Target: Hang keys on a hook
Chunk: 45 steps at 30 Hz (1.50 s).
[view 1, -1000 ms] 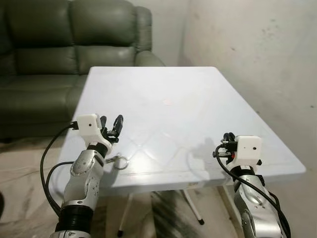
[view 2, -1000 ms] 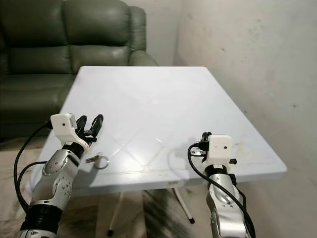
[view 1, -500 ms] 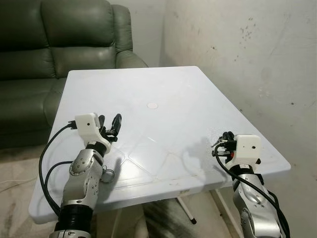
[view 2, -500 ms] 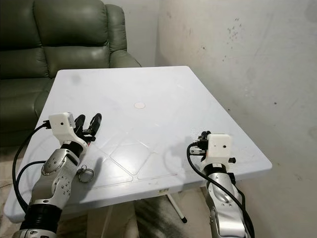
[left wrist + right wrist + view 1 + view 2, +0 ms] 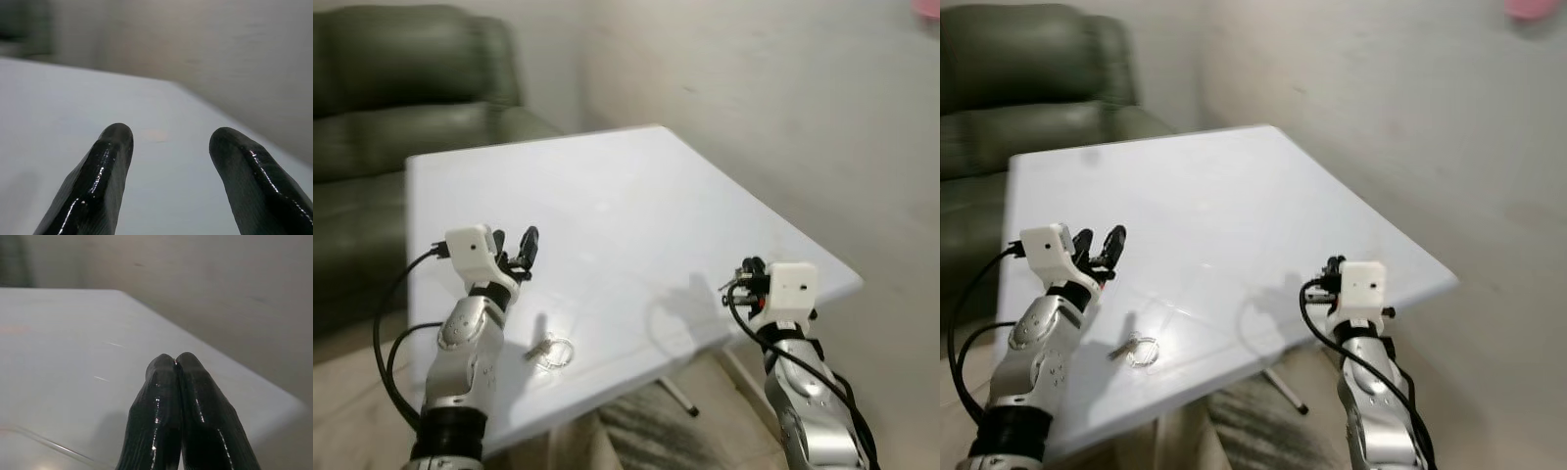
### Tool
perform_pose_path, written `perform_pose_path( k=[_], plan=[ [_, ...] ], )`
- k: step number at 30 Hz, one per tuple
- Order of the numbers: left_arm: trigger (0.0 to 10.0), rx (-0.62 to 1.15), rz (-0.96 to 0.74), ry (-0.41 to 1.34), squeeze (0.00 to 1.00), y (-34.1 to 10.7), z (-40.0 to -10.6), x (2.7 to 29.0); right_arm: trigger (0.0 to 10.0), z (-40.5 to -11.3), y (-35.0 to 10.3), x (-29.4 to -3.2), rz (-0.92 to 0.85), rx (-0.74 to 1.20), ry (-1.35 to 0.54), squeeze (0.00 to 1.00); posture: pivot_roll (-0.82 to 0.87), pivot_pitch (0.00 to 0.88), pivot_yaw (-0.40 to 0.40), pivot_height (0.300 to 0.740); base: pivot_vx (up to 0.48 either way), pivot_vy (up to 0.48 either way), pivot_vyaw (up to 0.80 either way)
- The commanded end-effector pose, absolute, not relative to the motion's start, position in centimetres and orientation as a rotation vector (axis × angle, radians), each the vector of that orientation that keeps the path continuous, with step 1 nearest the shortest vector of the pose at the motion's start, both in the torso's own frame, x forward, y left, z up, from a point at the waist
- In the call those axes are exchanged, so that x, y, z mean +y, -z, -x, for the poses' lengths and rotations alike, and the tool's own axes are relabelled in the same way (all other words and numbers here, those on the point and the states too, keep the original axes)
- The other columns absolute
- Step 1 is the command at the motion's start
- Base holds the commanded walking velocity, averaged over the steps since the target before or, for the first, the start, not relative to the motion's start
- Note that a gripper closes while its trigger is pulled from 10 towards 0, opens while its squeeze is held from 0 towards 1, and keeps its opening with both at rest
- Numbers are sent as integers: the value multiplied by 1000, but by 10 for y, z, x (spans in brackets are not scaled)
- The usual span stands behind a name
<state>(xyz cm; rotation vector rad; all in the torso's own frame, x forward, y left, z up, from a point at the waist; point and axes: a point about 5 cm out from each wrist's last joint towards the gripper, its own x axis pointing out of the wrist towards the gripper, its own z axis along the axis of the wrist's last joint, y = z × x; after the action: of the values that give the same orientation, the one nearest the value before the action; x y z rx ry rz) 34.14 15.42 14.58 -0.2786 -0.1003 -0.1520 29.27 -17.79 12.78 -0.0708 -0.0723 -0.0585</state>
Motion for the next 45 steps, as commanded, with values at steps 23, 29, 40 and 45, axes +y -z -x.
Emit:
perform_pose_path(
  k=[23, 29, 40, 45],
  plan=[
    [10000, -46, 273, 96, 0, -140, -341, 165, 10000, -292, -133, -173, 62, -86, 49, 0, -53, 0, -36, 740, 0, 0, -797],
    [10000, -45, 269, 106, 0, -140, -340, 163, 10000, -292, -132, -172, 65, -87, 46, 0, -56, 0, -34, 740, 0, 0, -800],
    [10000, -42, 254, 120, 0, -140, -341, 160, 10000, -292, -132, -172, 69, -87, 41, 0, -56, 0, -33, 740, 0, 0, -800],
    [10000, -42, 250, 123, 0, -140, -341, 160, 10000, -291, -131, -172, 70, -86, 40, 0, -56, 0, -32, 740, 0, 0, -800]
  ],
)
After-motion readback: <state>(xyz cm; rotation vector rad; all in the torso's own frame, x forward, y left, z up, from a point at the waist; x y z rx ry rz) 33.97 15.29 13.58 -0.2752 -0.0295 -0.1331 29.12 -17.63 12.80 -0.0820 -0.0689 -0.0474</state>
